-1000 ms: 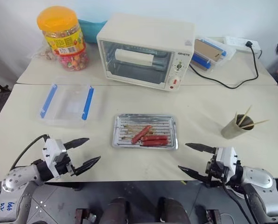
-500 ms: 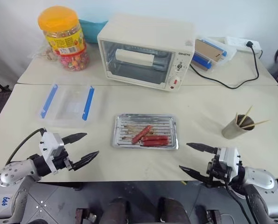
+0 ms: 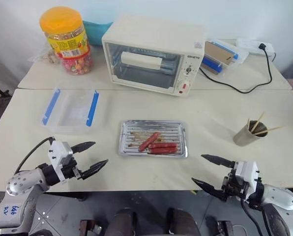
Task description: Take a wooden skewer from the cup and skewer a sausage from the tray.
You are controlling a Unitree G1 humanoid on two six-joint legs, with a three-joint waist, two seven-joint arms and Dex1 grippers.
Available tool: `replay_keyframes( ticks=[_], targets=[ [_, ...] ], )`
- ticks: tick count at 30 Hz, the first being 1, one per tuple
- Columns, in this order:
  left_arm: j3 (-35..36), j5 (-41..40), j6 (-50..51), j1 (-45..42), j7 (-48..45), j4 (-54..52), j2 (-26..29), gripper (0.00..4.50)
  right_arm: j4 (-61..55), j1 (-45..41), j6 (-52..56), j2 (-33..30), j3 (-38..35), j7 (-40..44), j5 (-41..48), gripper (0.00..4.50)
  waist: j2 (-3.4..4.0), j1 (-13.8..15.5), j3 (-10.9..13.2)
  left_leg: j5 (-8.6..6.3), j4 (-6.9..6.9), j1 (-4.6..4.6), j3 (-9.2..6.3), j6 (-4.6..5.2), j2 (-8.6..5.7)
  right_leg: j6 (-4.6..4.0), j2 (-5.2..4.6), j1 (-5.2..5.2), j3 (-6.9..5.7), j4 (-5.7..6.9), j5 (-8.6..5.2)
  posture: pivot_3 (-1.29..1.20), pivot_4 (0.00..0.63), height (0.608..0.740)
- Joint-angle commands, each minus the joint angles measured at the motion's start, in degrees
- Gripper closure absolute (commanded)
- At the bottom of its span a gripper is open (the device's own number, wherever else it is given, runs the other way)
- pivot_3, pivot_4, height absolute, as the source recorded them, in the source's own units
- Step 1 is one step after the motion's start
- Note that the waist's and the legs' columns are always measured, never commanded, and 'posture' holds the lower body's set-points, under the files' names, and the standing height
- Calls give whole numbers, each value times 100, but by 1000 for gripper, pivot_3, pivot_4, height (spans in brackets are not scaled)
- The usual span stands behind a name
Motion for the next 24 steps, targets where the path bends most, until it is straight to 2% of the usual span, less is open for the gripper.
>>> replay_keyframes(
  ticks=[1, 11, 16, 24],
  targets=[
    [60, 61, -274, 101, 54, 9, -118, 41, -164, -1, -68, 30, -154, -99, 29, 0, 0, -12, 0, 0, 0, 0, 0, 0, 0, 0, 0, -1, 0, 0, 0, 0, 150, 740],
    [-71, 380, -548, 32, 345, 41, -254, 41, 52, -414, -95, 128, 100, -29, -60, 0, 0, 6, 0, 0, 1, -1, 1, 0, 1, 0, 1, -1, 0, 0, 0, 0, 150, 740],
    [-13, 252, -387, 49, 364, -171, -164, 41, 93, -449, -32, 49, -102, -16, 41, 0, 0, -3, 0, 0, 0, -1, 1, 0, 0, 0, 0, -1, 0, 0, 0, 0, 150, 740],
    [-108, 310, -465, 136, 416, -290, -232, 41, 178, -512, -82, 121, 31, 82, -8, 0, 0, -6, 0, 0, 1, 0, 1, 0, 1, 0, 0, -1, 0, 0, 0, 0, 150, 740]
  ],
)
